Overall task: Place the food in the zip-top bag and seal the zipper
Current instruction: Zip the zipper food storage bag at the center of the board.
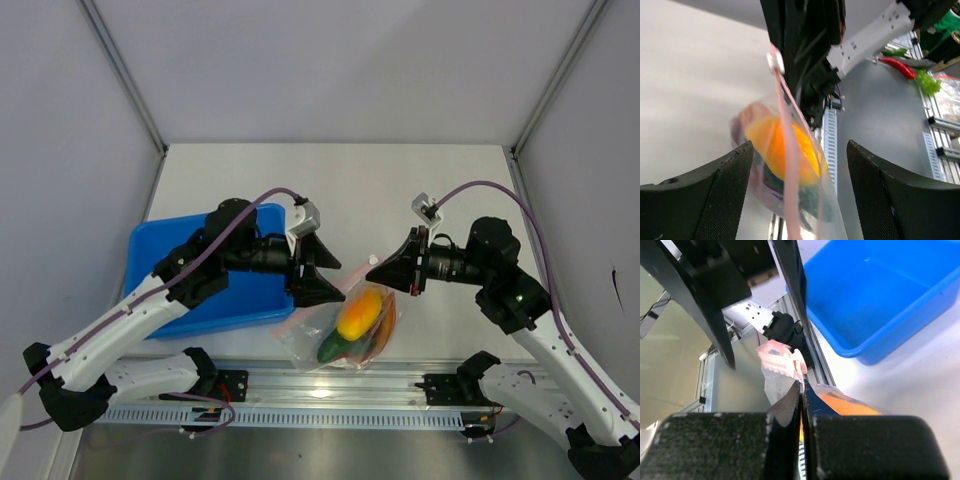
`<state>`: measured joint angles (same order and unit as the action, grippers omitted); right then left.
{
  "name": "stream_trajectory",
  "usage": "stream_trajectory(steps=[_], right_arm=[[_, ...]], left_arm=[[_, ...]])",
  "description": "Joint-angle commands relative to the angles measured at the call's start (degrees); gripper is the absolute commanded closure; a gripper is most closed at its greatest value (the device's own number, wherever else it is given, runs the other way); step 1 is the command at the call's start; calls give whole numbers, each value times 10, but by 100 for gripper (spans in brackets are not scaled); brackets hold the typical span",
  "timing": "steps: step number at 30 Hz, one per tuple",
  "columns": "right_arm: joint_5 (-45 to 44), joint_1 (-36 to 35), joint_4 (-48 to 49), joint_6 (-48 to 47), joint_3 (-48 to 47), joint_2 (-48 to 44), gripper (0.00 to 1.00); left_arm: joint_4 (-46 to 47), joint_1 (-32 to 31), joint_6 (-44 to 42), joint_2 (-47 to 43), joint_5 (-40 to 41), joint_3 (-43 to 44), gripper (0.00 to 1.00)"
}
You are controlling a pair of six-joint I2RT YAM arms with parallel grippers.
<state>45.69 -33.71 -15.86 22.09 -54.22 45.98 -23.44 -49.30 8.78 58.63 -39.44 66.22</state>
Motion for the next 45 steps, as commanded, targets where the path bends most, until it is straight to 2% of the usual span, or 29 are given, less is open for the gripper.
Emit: stream_trajectory(steps=[1,6,13,22,30,36,40,43,45], right_arm=[[-51,-6,-33,18,-20,-25,100],[-56,-11,-35,33,-16,-36,100],[-75,-26,-44,31,-20,-38,100],[-75,-33,-40,29,-19,-34,100],[-82,-36,-42,26,-21,-37,100],[-81,-37,-40,25,-22,-35,100],[-83,-37,-40,24,-22,-35,100],[-87,-39,-37,26,-22,-34,100],[-97,-38,-28,33,-22,-37,100]], left_arm=[[66,1,22,15,40,50,23],[79,-4,26,74,45,101,31],[99,-14,54,124,11,125,40],[110,-14,56,129,-9,113,40],[106,-15,56,146,-23,123,53],[103,-14,57,150,-31,118,57],[102,-14,56,149,-34,117,71],[102,-14,61,151,-45,118,98],[102,-14,66,152,-61,117,99]])
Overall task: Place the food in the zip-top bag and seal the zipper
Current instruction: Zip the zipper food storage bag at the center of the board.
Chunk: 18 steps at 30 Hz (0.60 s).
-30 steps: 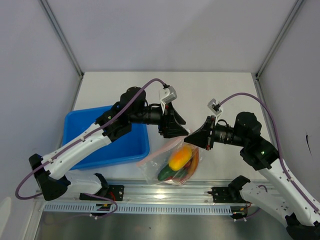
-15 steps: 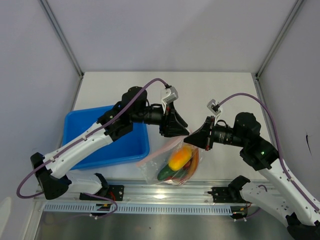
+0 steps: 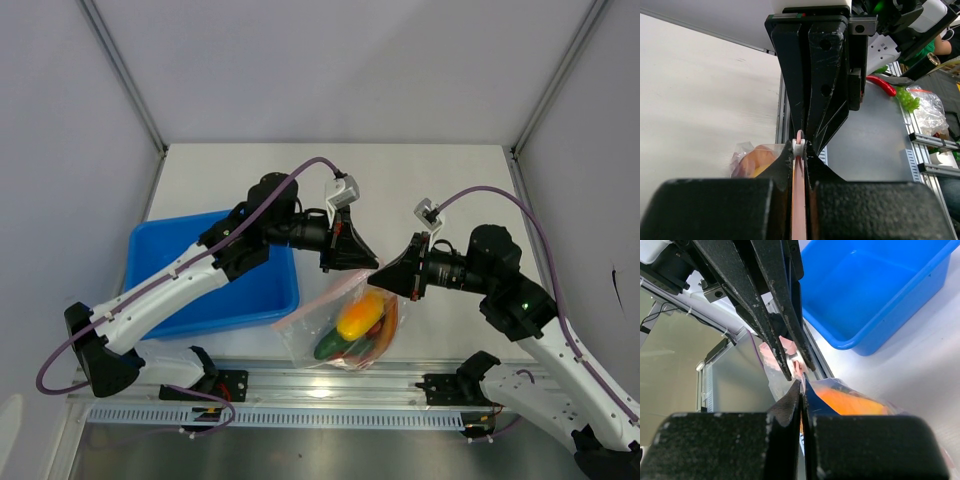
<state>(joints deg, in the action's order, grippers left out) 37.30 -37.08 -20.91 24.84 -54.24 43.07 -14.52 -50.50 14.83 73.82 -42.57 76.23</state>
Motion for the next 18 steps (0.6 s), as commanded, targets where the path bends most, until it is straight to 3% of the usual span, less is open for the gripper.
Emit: stream_trajectory(steps=[1,9,18], right_arm=[[-14,-5,29,11,-23,-11,100],[-110,-9,17,13,-42,-23,100],[-113,-9,55,39,-40,-32,100]], left_arm=[[7,-2,7,0,-33,18,100],[-35,0,12,-2,-67,29,99],[-62,0,1,-3,-66,8,99]])
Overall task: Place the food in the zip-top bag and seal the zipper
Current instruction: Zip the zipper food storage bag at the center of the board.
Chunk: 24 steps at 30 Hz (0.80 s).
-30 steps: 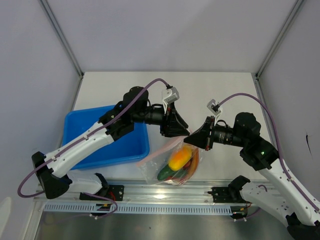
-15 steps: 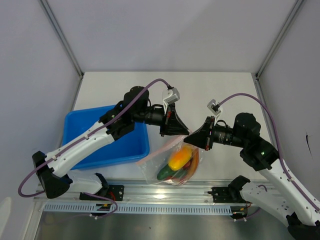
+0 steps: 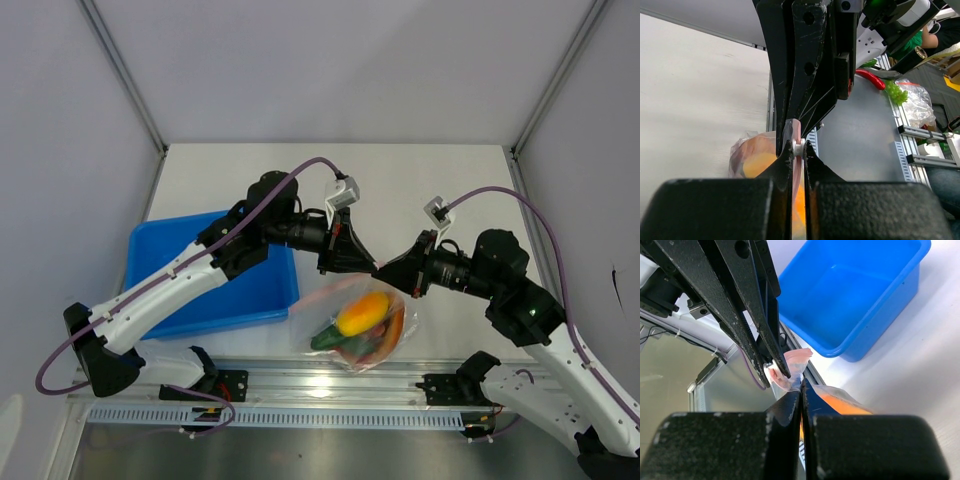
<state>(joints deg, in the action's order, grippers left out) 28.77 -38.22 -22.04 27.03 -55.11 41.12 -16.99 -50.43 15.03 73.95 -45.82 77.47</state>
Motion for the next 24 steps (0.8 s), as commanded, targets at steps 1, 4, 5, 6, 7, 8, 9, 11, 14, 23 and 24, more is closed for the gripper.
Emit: stream_trajectory(steps=[1,4,5,6,7,8,9,11,14,23,24], right_arm=[[-26,2,68,18,-32,-13,100],[-33,2,51,8,-45,-14,100],[-31,2,46,5,-47,-15,100],[-33,2,44,6,-52,-17,100],[-37,2,43,7,-57,-17,100],[-39,2,39,8,-60,-17,100],[-43,2,34,7,-62,-18,100],[-59,3,24,3,-64,-24,100],[-76,3,18,4,-61,-31,100],[-109,2,19,12,-48,-46,100],[-122,2,15,8,-50,-46,100]], left_arm=[[-40,-1,-3,-3,-30,-3,99],[-52,0,-12,0,-13,2,99],[-55,1,-17,-1,5,4,99],[-66,2,-19,-2,16,4,99],[-72,3,-22,0,25,6,99],[-79,5,-29,0,38,7,99],[-94,6,-32,1,44,8,99],[-105,6,-42,-2,55,6,99],[-113,6,-50,-18,66,-14,100],[-143,13,-68,-67,85,-60,100],[-146,14,-69,-76,89,-62,99]])
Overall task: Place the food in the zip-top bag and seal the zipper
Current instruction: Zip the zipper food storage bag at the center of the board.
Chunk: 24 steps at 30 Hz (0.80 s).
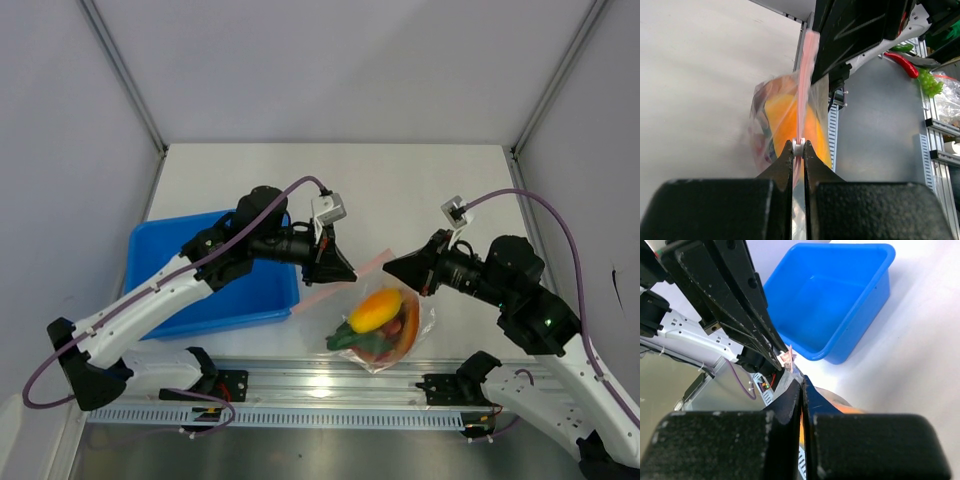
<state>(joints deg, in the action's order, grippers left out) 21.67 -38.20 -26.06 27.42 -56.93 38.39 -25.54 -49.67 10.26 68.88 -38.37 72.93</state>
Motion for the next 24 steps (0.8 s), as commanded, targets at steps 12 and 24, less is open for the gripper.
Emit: stream_trajectory(steps=[12,24], right_arm=[[-132,13,13,-14,-35,-28,100],[-182,53,-5,-30,-36,-14,100]], left_arm=[[-92,15,-26,-79,37,-51,99],[-107,26,-12,-139,58,-110,99]])
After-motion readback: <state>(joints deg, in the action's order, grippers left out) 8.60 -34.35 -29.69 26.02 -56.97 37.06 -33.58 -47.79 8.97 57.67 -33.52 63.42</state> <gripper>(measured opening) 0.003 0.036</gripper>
